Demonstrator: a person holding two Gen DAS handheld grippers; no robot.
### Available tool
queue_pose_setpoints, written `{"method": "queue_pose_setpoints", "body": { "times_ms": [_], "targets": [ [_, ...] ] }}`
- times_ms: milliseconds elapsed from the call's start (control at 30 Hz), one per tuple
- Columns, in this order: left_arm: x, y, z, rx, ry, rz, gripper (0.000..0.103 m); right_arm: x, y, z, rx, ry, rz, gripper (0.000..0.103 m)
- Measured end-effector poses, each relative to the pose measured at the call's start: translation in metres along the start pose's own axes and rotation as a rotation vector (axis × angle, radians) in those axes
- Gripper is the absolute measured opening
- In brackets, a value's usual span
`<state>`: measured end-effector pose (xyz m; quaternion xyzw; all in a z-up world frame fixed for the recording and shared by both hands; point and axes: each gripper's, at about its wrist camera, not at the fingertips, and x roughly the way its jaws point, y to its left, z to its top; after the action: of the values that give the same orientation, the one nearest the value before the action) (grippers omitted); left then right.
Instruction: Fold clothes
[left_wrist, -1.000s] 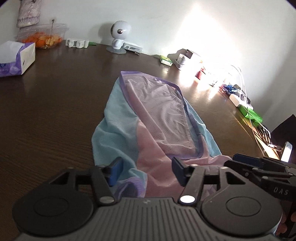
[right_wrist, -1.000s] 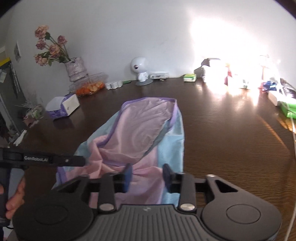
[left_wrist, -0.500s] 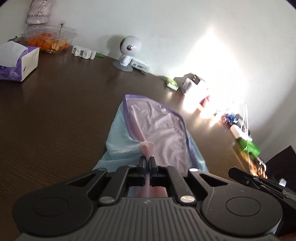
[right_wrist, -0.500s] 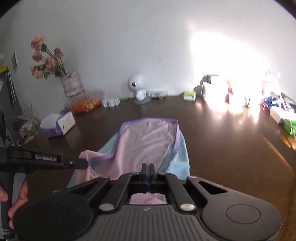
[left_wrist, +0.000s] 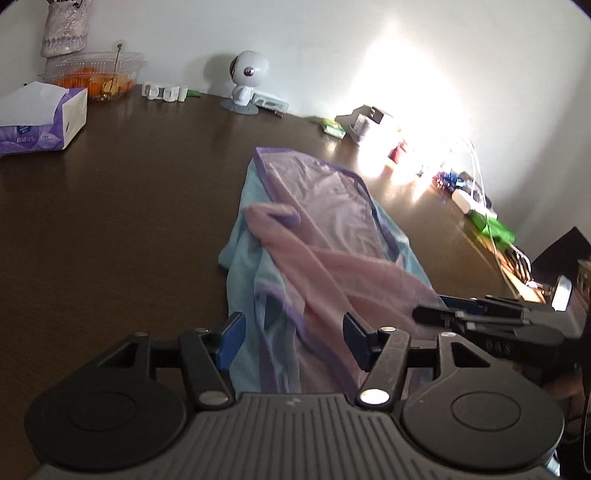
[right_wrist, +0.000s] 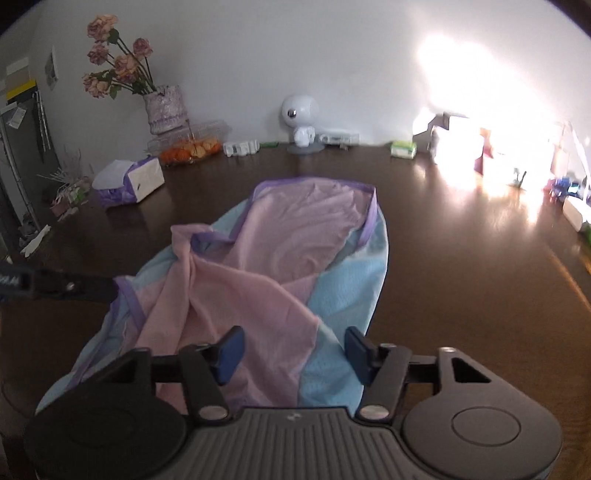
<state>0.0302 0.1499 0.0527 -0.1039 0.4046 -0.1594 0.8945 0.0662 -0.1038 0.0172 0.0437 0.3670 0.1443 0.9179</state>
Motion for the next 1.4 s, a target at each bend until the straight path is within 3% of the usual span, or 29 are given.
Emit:
{"method": "queue_pose_setpoints", "body": {
  "times_ms": [33,133,200,267,333,367,433,500,533,600,700,800,833,900,933,1000,1100,1167,1200,1300,1400],
  "targets": [
    [-0.001,-0.001,-0.007,0.003,0.011,-0.007,0.06,0.001,0.0,0.0,0.016,0.001,-0.012,0.001],
    [-0.002,-0.007,-0.026,0.056,0.035,0.02,0.06,-0.012,0.001,0.018,0.015,-0.108,-0.057,0.001],
    [-0.007,-0.011,-0.034,0.1,0.003,0.074,0.059,-0.019,-0.002,0.03,0.034,-0.199,-0.09,0.001],
    [-0.017,-0.015,-0.038,0.115,-0.024,0.045,0.059,-0.021,-0.012,0.04,0.091,-0.31,-0.127,0.002],
    [-0.029,-0.02,-0.043,0.141,-0.044,-0.016,0.06,-0.016,-0.019,0.044,0.111,-0.238,-0.197,0.03],
    [-0.037,-0.024,-0.046,0.164,-0.05,-0.064,0.06,-0.013,-0.022,0.045,0.118,-0.188,-0.235,0.03],
    [-0.044,-0.031,-0.056,0.219,-0.057,-0.146,0.065,-0.034,-0.023,0.03,0.107,-0.183,-0.138,0.033],
    [-0.043,-0.038,-0.064,0.256,-0.035,-0.214,0.065,-0.058,-0.018,0.009,0.052,-0.166,0.028,0.047],
    [-0.038,-0.041,-0.066,0.264,-0.008,-0.239,0.065,-0.067,-0.015,-0.002,0.023,-0.133,0.098,0.048],
    [-0.026,-0.047,-0.068,0.26,0.044,-0.256,0.065,-0.078,-0.005,-0.024,-0.038,-0.056,0.179,0.047],
    [-0.004,-0.053,-0.063,0.218,0.104,-0.226,0.062,-0.082,0.014,-0.053,-0.135,0.036,0.162,0.046],
    [0.004,-0.056,-0.06,0.175,0.107,-0.209,0.05,-0.08,0.017,-0.07,-0.133,0.072,0.123,0.039],
    [0.006,-0.057,-0.06,0.172,0.11,-0.206,0.035,-0.081,0.017,-0.073,-0.125,0.065,0.121,0.035],
    [0.006,-0.058,-0.06,0.162,0.127,-0.19,0.023,-0.085,0.016,-0.077,-0.122,0.053,0.118,0.028],
    [0.006,-0.058,-0.06,0.154,0.136,-0.181,0.02,-0.087,0.016,-0.078,-0.126,0.054,0.118,0.017],
    [0.004,-0.057,-0.061,0.139,0.158,-0.172,0.021,-0.089,0.016,-0.078,-0.13,0.06,0.134,0.009],
    [-0.005,-0.057,-0.068,0.141,0.164,-0.172,0.035,-0.093,0.02,-0.078,-0.159,0.059,0.154,0.009],
    [-0.007,-0.06,-0.071,0.149,0.143,-0.15,0.036,-0.094,0.02,-0.078,-0.156,0.059,0.179,0.01],
    [-0.007,-0.062,-0.073,0.155,0.131,-0.134,0.031,-0.094,0.02,-0.078,-0.152,0.063,0.193,0.01],
    [-0.003,-0.073,-0.077,0.212,0.12,-0.101,0.005,-0.094,0.025,-0.079,-0.175,0.052,0.19,0.009],
    [-0.007,-0.078,-0.074,0.248,0.075,-0.054,0.001,-0.099,0.028,-0.078,-0.185,-0.01,0.168,0.006]
  ]
}}
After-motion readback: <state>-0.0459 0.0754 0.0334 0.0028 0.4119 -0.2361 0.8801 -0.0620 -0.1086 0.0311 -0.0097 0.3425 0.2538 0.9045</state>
